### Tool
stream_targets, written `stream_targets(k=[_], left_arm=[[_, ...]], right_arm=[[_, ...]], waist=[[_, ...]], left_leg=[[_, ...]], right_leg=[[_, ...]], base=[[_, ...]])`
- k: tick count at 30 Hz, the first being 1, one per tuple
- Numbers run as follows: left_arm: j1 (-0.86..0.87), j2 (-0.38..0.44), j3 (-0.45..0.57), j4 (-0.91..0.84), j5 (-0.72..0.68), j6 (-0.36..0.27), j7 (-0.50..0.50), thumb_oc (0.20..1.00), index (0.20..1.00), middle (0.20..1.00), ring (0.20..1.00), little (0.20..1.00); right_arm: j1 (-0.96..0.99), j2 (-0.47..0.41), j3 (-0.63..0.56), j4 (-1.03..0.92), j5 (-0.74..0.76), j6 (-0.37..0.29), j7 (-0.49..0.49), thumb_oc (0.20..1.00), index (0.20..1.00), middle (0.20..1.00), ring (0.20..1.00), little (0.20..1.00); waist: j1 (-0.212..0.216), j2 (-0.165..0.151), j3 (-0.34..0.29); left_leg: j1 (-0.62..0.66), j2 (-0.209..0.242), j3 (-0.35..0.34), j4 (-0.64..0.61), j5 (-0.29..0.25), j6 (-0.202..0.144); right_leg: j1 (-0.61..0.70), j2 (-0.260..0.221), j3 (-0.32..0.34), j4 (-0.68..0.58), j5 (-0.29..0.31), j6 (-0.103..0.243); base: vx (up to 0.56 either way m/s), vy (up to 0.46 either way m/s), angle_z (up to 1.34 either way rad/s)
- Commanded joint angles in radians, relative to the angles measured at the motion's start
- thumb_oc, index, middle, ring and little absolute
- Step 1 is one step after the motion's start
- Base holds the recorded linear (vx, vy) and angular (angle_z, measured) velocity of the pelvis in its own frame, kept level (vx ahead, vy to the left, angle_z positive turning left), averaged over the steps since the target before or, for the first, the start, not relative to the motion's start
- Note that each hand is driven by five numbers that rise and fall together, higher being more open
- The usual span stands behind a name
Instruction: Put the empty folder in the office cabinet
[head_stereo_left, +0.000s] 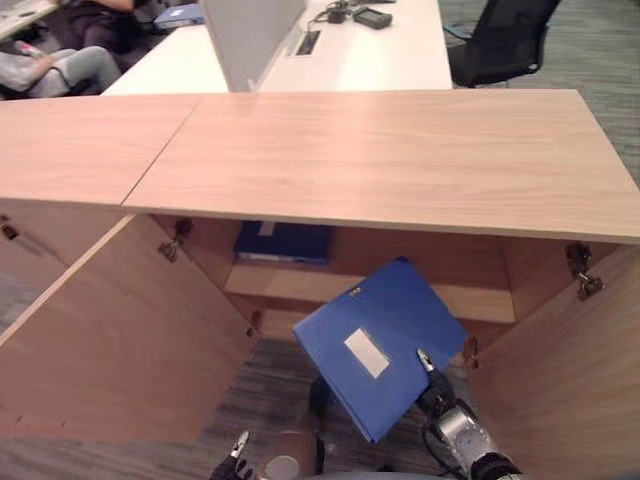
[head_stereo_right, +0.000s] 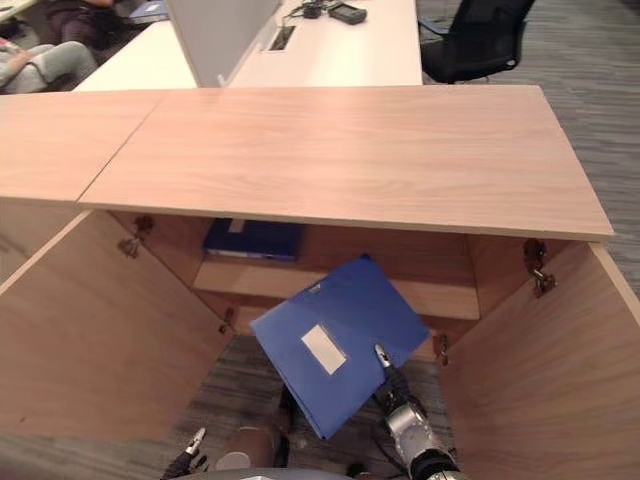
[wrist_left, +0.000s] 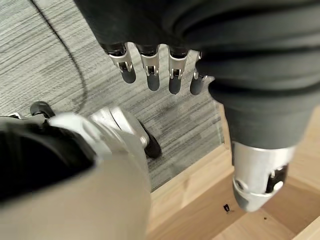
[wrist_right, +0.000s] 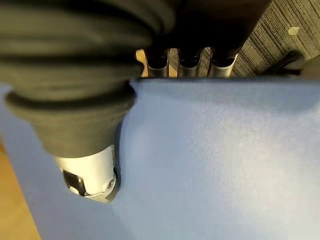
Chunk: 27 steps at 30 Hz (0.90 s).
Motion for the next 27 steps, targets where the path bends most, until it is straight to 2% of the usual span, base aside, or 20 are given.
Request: stream_targets(k=[1, 4, 7, 8, 9, 10, 11, 12, 13, 14, 15, 17, 19, 20, 22, 27], left_arm=[[-0.031, 0.015, -0.002, 0.041, 0.081, -0.018, -0.017, 1.0, 1.0, 1.0, 1.0, 1.0], [-0.036, 0.03, 0.024, 0.124, 0.153, -0.019, -0.02, 1.0, 1.0, 1.0, 1.0, 1.0], [-0.033, 0.055, 0.053, 0.188, 0.229, -0.018, -0.017, 1.0, 1.0, 1.0, 1.0, 1.0], [-0.032, 0.063, 0.063, 0.207, 0.249, -0.018, -0.015, 1.0, 1.0, 1.0, 1.0, 1.0], [-0.024, 0.08, 0.088, 0.258, 0.307, -0.011, 0.008, 1.0, 1.0, 1.0, 1.0, 1.0], [-0.025, 0.08, 0.089, 0.259, 0.307, -0.011, 0.008, 1.0, 1.0, 1.0, 1.0, 1.0], [-0.014, 0.088, 0.111, 0.304, 0.352, 0.001, 0.012, 1.0, 1.0, 1.0, 1.0, 1.0], [-0.014, 0.089, 0.111, 0.305, 0.352, 0.001, 0.012, 1.0, 1.0, 1.0, 1.0, 1.0], [-0.001, 0.083, 0.118, 0.319, 0.368, 0.007, 0.012, 1.0, 1.0, 1.0, 1.0, 1.0], [0.015, 0.075, 0.124, 0.331, 0.39, 0.012, 0.012, 1.0, 1.0, 1.0, 1.0, 1.0], [0.029, 0.072, 0.129, 0.335, 0.406, 0.017, 0.014, 1.0, 1.0, 1.0, 1.0, 1.0], [0.041, 0.069, 0.135, 0.335, 0.418, 0.02, 0.009, 1.0, 1.0, 1.0, 1.0, 1.0], [0.041, 0.065, 0.138, 0.336, 0.421, 0.021, 0.005, 1.0, 1.0, 1.0, 1.0, 1.0], [0.036, 0.066, 0.143, 0.332, 0.433, 0.019, 0.006, 1.0, 1.0, 1.0, 1.0, 1.0], [0.018, 0.071, 0.15, 0.325, 0.419, 0.016, 0.015, 1.0, 1.0, 1.0, 1.0, 1.0], [-0.002, 0.076, 0.165, 0.313, 0.41, 0.011, 0.031, 1.0, 1.0, 1.0, 1.0, 1.0]], right_arm=[[0.003, 0.051, -0.016, -0.087, 0.062, -0.033, 0.043, 0.2, 0.2, 0.2, 0.2, 0.2], [0.004, 0.063, -0.017, -0.094, 0.053, -0.037, 0.042, 0.2, 0.2, 0.2, 0.2, 0.2], [0.0, 0.072, -0.012, -0.127, 0.027, -0.043, 0.042, 0.2, 0.2, 0.2, 0.2, 0.2], [0.003, 0.07, -0.011, -0.144, 0.016, -0.046, 0.045, 0.2, 0.2, 0.2, 0.2, 0.2], [0.01, 0.073, -0.006, -0.173, 0.01, -0.044, 0.046, 0.2, 0.2, 0.2, 0.2, 0.2], [0.009, 0.073, -0.006, -0.173, 0.01, -0.044, 0.046, 0.2, 0.2, 0.2, 0.2, 0.2], [0.02, 0.078, 0.004, -0.226, -0.005, -0.052, 0.045, 0.2, 0.2, 0.2, 0.2, 0.2], [0.021, 0.079, 0.004, -0.228, -0.006, -0.052, 0.044, 0.2, 0.2, 0.2, 0.2, 0.2], [0.025, 0.083, 0.002, -0.243, -0.007, -0.057, 0.046, 0.2, 0.2, 0.2, 0.2, 0.2], [0.025, 0.085, -0.002, -0.262, -0.007, -0.06, 0.046, 0.2, 0.2, 0.2, 0.2, 0.2], [0.023, 0.084, -0.004, -0.282, -0.006, -0.061, 0.046, 0.2, 0.2, 0.2, 0.2, 0.2], [0.017, 0.077, -0.002, -0.327, -0.008, -0.063, 0.047, 0.2, 0.2, 0.2, 0.2, 0.2], [0.013, 0.075, -0.001, -0.342, -0.007, -0.067, 0.045, 0.2, 0.2, 0.2, 0.2, 0.2], [0.014, 0.067, -0.001, -0.382, -0.013, -0.081, 0.04, 0.2, 0.2, 0.2, 0.2, 0.2], [0.011, 0.063, -0.011, -0.388, -0.021, -0.093, 0.034, 0.2, 0.2, 0.2, 0.2, 0.2], [0.004, 0.057, -0.013, -0.379, -0.005, -0.121, 0.015, 0.2, 0.2, 0.2, 0.2, 0.2]], waist=[[-0.007, -0.023, -0.089], [-0.008, -0.02, -0.108], [-0.007, -0.011, -0.101], [-0.008, -0.01, -0.099], [-0.019, -0.015, -0.079], [-0.019, -0.013, -0.081], [-0.019, -0.006, -0.068], [-0.02, -0.01, -0.068], [-0.013, -0.013, -0.067], [-0.005, -0.016, -0.064], [-0.002, -0.014, -0.058], [-0.003, -0.001, -0.044], [-0.002, 0.005, -0.039], [0.001, 0.009, -0.028], [-0.004, 0.0, -0.025], [0.005, -0.021, -0.053]], left_leg=[[0.038, -0.019, -0.005, 0.012, -0.1, 0.044], [0.074, -0.046, 0.024, 0.012, -0.139, 0.071], [0.108, -0.067, 0.046, 0.012, -0.164, 0.101], [0.12, -0.073, 0.045, 0.012, -0.169, 0.108], [0.149, -0.097, 0.043, 0.012, -0.177, 0.132], [0.146, -0.095, 0.044, 0.012, -0.176, 0.132], [0.17, -0.099, 0.042, 0.012, -0.19, 0.147], [0.169, -0.103, 0.043, 0.012, -0.19, 0.148], [0.191, -0.11, 0.048, 0.012, -0.216, 0.148], [0.205, -0.115, 0.06, 0.012, -0.229, 0.149], [0.213, -0.113, 0.068, 0.012, -0.236, 0.149], [0.221, -0.097, 0.076, 0.012, -0.238, 0.148], [0.226, -0.09, 0.08, 0.012, -0.239, 0.147], [0.236, -0.079, 0.093, 0.012, -0.242, 0.136], [0.242, -0.074, 0.083, 0.012, -0.246, 0.131], [0.239, -0.062, 0.083, 0.012, -0.254, 0.114]], right_leg=[[-0.044, -0.075, -0.024, 0.009, 0.01, 0.075], [-0.061, -0.122, -0.002, 0.063, 0.014, 0.109], [-0.124, -0.169, 0.021, 0.223, 0.016, 0.137], [-0.144, -0.181, 0.022, 0.28, 0.035, 0.143], [-0.202, -0.22, 0.042, 0.433, 0.136, 0.148], [-0.205, -0.219, 0.043, 0.431, 0.139, 0.148], [-0.259, -0.254, 0.008, 0.549, 0.179, 0.137], [-0.264, -0.259, 0.011, 0.558, 0.174, 0.138], [-0.264, -0.298, -0.029, 0.567, 0.179, 0.147], [-0.256, -0.334, -0.084, 0.547, 0.191, 0.15], [-0.246, -0.345, -0.128, 0.513, 0.201, 0.152], [-0.27, -0.335, -0.18, 0.466, 0.225, 0.165], [-0.287, -0.336, -0.198, 0.442, 0.242, 0.177], [-0.286, -0.331, -0.26, 0.338, 0.275, 0.199], [-0.287, -0.303, -0.252, 0.306, 0.251, 0.195], [-0.237, -0.262, -0.271, 0.208, 0.26, 0.195]], base=[[0.15, 0.267, -0.1], [0.13, 0.271, -0.19], [0.08, 0.261, -0.36], [0.06, 0.307, -0.26], [0.03, 0.214, -0.18], [0.02, 0.288, -0.03], [0.01, 0.138, 0.14], [0.1, 0.181, 0.07], [0.12, 0.077, 0.01], [0.13, 0.075, -0.16], [0.04, 0.02, -0.23], [0.01, -0.022, -0.33], [0.02, -0.031, -0.07], [0.01, -0.06, -0.04], [0.04, -0.088, -0.17], [0.08, -0.084, 0.01]])
